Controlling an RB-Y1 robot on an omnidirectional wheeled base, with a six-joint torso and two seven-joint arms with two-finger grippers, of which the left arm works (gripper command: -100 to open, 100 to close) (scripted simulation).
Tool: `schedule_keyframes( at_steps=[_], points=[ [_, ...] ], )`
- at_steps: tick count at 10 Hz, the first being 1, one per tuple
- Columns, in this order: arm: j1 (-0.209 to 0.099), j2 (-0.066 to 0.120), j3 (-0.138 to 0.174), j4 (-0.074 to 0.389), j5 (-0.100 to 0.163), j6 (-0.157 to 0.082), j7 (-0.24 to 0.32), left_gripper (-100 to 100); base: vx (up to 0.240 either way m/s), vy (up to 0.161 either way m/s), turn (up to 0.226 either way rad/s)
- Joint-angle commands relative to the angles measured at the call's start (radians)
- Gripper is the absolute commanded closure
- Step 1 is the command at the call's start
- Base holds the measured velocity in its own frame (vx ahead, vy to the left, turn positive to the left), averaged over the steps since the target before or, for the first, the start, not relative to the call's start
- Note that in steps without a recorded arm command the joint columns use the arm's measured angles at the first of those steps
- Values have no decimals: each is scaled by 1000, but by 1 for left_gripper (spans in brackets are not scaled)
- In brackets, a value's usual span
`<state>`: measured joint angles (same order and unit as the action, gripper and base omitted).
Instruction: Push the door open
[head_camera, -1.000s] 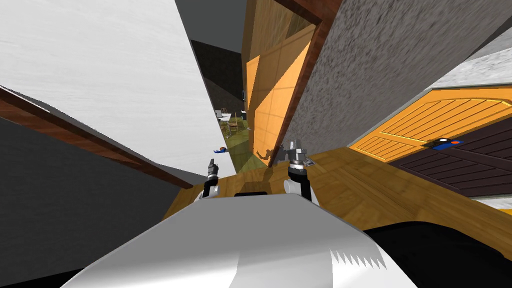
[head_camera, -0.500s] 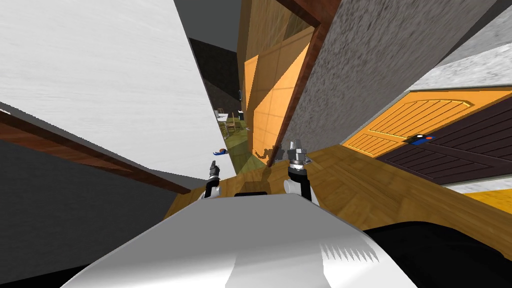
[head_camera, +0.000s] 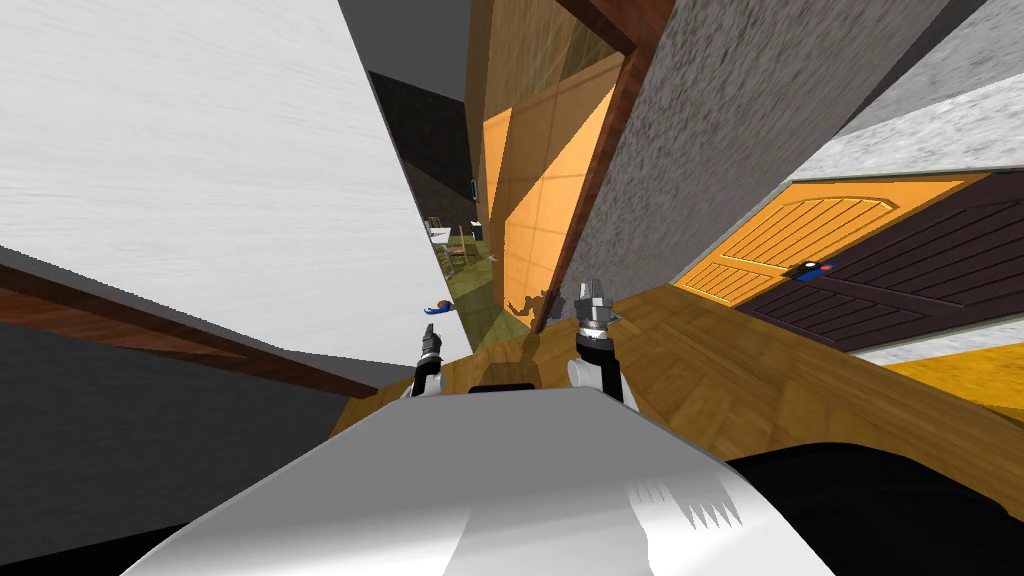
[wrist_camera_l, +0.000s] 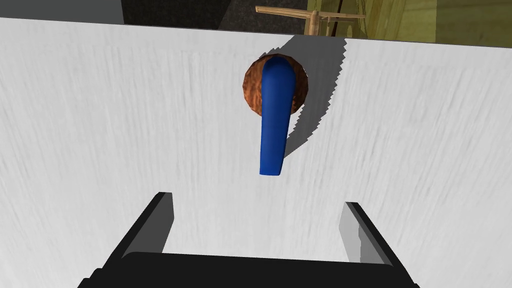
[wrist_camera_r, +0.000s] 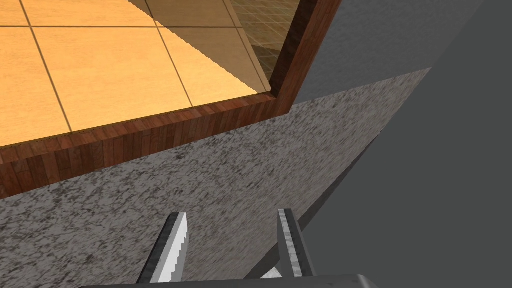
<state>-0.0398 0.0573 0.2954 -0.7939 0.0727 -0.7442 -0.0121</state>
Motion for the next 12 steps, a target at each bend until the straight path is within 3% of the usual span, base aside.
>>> schedule_keyframes(
  at_steps=[1,4,12],
  points=[
    [-11,-2,4,32,0,-10,-3,-100,10,64,-54],
    [-10,3,7,32,1,-10,-5,-100,45,41,-24],
    [-12,3,17,49,7,-22,-7,-100,176,64,-23]
  ],
)
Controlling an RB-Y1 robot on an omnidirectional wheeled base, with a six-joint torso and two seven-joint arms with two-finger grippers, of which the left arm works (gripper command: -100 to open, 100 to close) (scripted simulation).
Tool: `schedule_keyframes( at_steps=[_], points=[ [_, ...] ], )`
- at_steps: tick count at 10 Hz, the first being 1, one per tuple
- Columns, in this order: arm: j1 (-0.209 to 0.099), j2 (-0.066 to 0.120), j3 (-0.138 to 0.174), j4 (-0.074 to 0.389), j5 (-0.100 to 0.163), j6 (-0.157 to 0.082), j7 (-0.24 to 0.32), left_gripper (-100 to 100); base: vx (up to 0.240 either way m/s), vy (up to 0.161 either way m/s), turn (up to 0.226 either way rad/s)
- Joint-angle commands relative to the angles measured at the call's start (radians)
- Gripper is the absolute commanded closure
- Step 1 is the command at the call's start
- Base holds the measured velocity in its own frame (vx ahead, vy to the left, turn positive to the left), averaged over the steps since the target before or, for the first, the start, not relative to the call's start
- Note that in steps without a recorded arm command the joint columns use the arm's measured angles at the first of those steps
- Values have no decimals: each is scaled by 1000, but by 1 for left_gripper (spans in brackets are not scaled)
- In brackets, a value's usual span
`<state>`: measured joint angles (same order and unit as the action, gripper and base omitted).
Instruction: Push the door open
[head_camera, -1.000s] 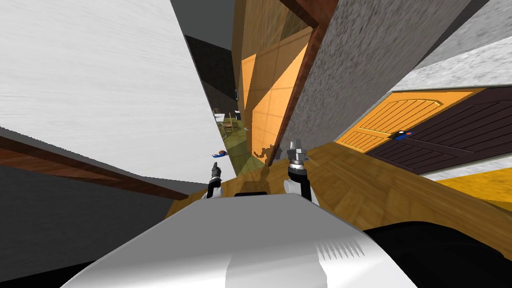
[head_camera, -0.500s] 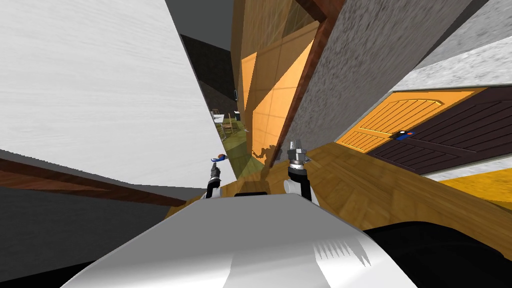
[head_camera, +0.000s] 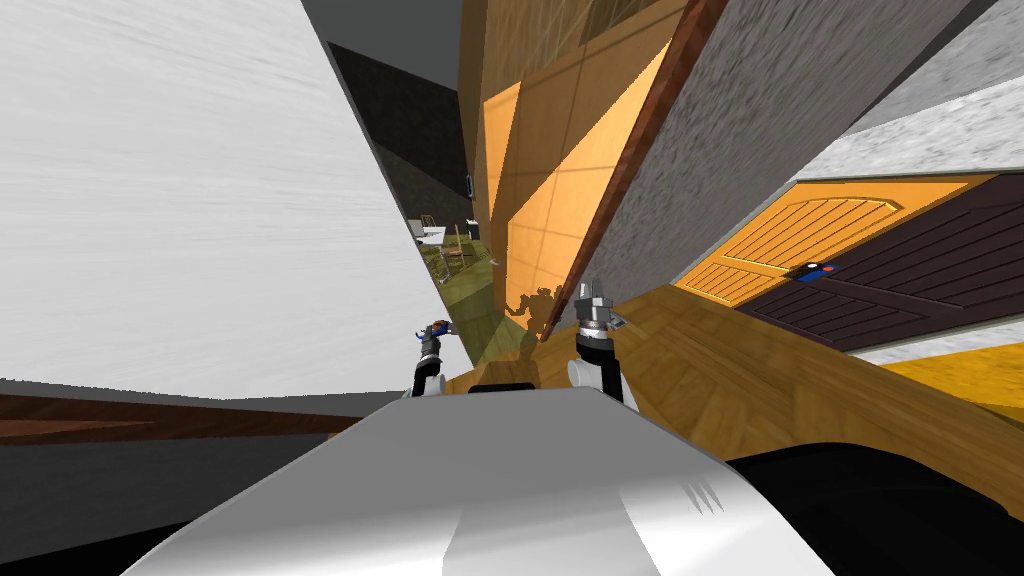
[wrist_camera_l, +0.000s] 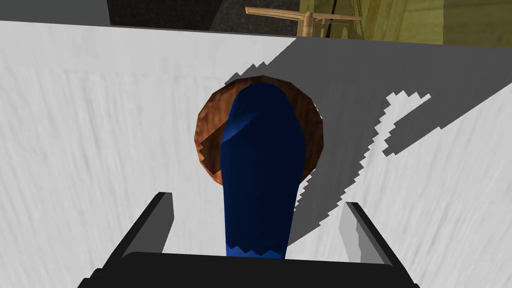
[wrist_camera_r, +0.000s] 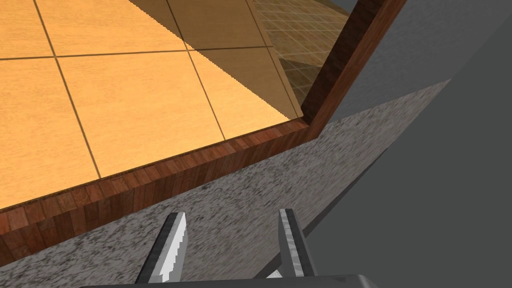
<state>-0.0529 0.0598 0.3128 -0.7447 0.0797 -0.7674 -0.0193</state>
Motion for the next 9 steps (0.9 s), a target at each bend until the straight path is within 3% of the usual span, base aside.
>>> schedule_keyframes(
  at_steps=[1,6,7,9],
  points=[
    [1,0,0,-1,0,1,0,100,-8,-1,5],
    [1,0,0,-1,0,1,0,100,-11,1,-2],
    [-6,12,18,-1,8,1,-13,100,120,12,26],
    [-9,17,34,0,16,-1,-26,100,178,21,34]
  ],
)
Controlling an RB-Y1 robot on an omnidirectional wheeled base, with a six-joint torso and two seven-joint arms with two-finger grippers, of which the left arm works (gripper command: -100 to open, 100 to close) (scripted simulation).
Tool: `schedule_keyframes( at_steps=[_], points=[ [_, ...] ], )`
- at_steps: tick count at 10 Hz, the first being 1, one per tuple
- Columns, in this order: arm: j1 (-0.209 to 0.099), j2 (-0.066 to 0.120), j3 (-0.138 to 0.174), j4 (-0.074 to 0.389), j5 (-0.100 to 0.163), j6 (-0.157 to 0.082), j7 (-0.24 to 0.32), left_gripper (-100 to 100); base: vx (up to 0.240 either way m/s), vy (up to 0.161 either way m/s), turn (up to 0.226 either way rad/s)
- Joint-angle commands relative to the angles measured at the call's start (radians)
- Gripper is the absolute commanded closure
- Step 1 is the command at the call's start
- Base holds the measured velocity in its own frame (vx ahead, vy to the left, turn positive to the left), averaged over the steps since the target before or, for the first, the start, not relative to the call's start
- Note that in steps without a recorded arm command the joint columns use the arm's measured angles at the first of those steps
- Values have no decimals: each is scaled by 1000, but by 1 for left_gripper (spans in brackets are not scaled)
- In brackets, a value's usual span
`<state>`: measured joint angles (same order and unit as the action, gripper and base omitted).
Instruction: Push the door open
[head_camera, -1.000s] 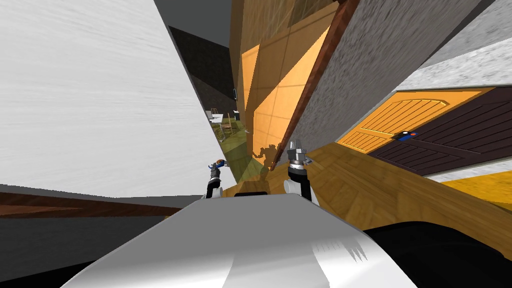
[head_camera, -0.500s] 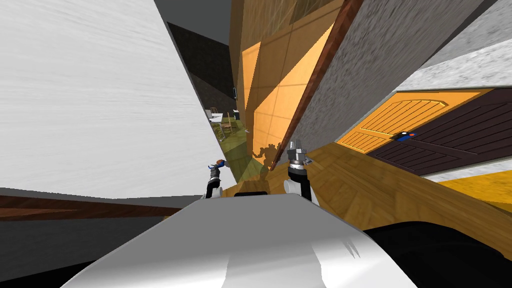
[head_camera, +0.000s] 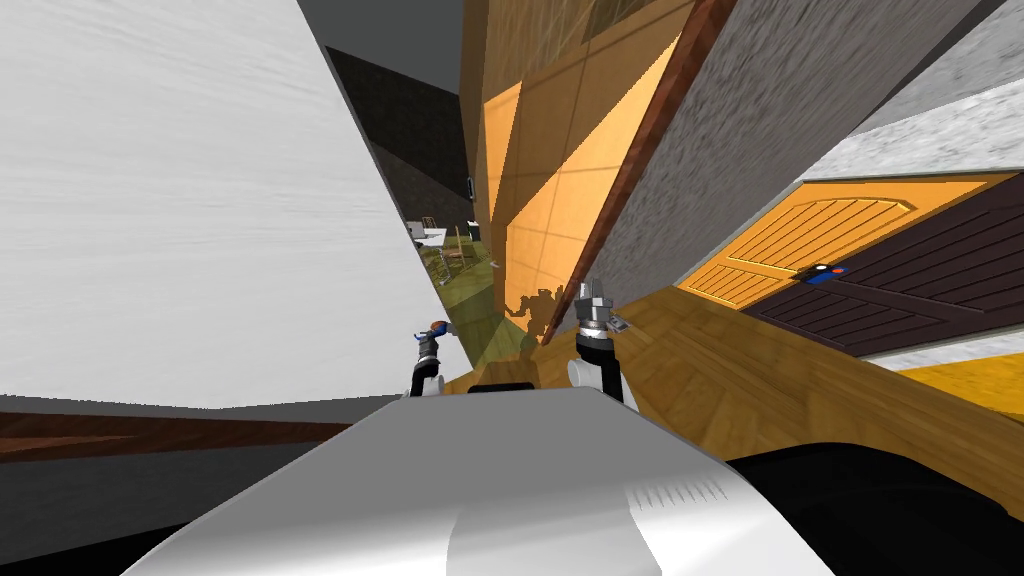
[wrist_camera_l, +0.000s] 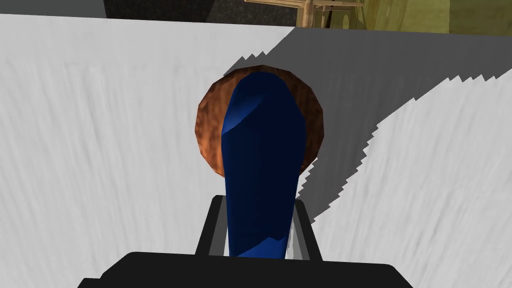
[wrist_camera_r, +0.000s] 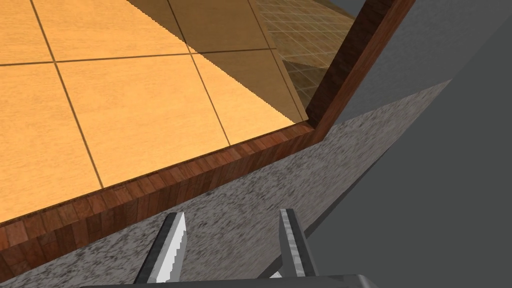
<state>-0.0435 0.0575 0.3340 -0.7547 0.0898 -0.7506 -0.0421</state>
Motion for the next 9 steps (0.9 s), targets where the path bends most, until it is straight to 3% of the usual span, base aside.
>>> schedule_keyframes(
  at_steps=[1,2,7,9],
  points=[
    [-21,22,23,11,11,-19,-11,100,175,27,9],
    [-21,22,23,11,11,-19,-11,100,118,13,28],
    [-37,27,96,15,45,-28,-67,100,213,28,44],
    [-37,27,96,15,45,-28,-67,100,85,24,13]
  ],
)
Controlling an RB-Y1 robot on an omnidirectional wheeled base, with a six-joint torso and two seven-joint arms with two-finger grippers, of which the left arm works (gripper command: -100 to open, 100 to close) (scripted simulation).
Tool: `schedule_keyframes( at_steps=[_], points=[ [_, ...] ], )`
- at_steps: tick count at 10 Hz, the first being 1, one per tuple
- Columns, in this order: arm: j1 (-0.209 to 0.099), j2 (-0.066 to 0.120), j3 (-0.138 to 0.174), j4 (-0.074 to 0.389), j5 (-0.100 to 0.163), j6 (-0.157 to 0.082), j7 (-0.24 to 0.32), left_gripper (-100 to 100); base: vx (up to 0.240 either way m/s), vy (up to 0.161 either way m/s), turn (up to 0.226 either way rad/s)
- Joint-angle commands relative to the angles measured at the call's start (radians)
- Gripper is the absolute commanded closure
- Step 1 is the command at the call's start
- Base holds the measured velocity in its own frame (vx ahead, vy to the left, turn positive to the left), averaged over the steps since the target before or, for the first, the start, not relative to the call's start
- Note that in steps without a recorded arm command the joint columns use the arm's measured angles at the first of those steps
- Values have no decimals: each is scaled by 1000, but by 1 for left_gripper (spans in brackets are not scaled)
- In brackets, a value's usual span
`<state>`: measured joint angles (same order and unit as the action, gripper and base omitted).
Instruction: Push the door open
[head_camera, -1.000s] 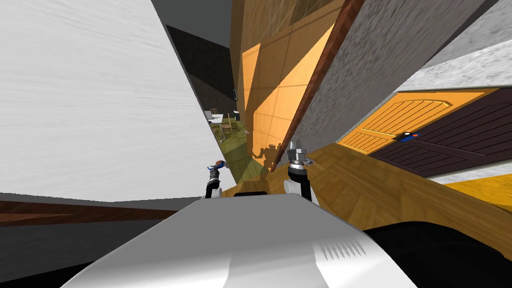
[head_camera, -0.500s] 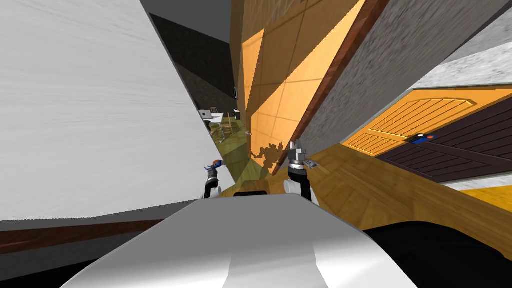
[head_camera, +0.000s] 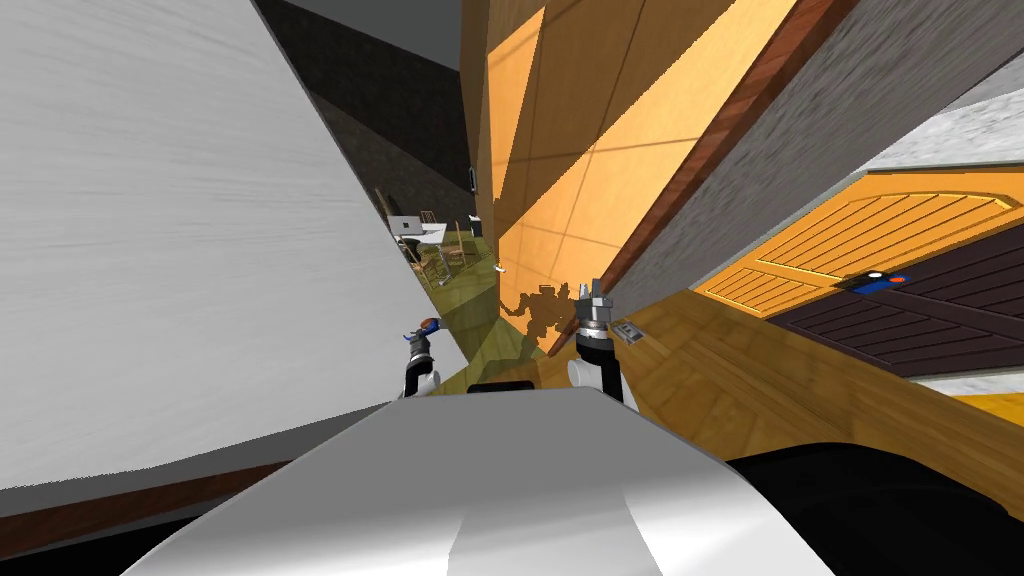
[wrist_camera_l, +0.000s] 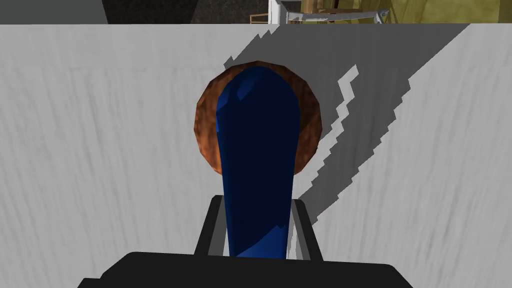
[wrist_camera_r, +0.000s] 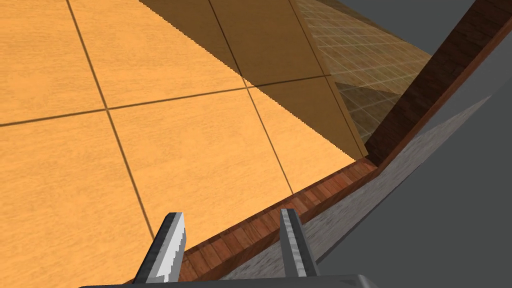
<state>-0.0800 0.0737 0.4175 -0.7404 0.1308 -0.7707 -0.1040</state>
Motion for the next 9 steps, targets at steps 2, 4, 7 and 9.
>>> schedule_keyframes(
  at_steps=[2,4,7,9],
  points=[
    [-6,7,40,2,17,-11,-27,100,109,26,56],
    [-9,4,54,3,24,-12,-38,100,98,14,29],
    [-16,-5,82,4,37,-16,-60,100,172,21,47],
    [-16,-5,82,21,37,-16,-60,100,30,25,-9]
  ],
)
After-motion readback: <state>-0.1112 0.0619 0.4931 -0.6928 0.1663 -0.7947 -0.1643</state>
